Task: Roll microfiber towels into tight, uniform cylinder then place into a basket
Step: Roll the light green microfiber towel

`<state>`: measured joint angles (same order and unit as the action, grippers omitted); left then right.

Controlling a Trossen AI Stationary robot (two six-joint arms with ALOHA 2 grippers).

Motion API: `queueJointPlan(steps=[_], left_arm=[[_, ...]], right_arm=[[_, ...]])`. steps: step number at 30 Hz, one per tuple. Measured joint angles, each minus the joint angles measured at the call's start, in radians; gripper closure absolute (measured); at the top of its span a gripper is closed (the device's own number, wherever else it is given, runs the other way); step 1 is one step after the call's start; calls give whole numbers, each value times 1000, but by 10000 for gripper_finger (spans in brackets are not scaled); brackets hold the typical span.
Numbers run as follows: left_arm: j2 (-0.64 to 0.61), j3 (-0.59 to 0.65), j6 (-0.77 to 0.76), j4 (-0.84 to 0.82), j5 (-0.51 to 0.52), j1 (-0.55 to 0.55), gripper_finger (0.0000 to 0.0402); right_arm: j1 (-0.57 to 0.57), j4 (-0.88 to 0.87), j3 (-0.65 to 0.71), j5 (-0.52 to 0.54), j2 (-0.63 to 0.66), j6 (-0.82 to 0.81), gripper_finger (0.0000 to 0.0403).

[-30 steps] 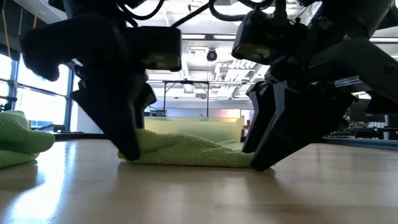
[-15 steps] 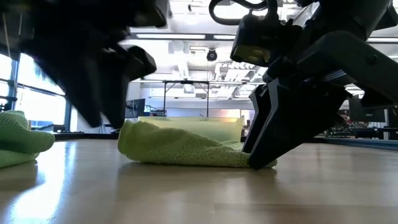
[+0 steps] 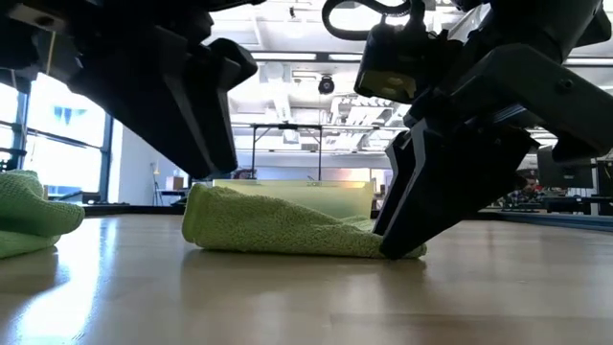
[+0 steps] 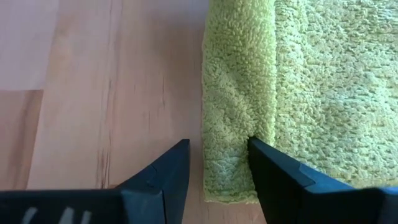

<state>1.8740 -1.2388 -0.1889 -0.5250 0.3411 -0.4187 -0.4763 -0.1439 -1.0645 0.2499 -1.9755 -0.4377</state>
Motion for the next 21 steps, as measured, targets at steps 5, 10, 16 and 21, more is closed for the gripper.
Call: queueJointPlan(steps=[5, 10, 16, 21], left_arm=[[17, 0, 48, 11, -26, 21, 265], [59, 0, 57, 31, -37, 43, 265], [89, 0, 88, 26, -21, 49, 265], [113, 13, 93, 33, -43, 53, 265]], right_arm=[[0, 1, 0, 0, 0, -11, 249], [0, 3, 0, 0, 0, -11, 249], [0, 3, 0, 0, 0, -18, 249], [0, 3, 0, 0, 0, -18, 249]])
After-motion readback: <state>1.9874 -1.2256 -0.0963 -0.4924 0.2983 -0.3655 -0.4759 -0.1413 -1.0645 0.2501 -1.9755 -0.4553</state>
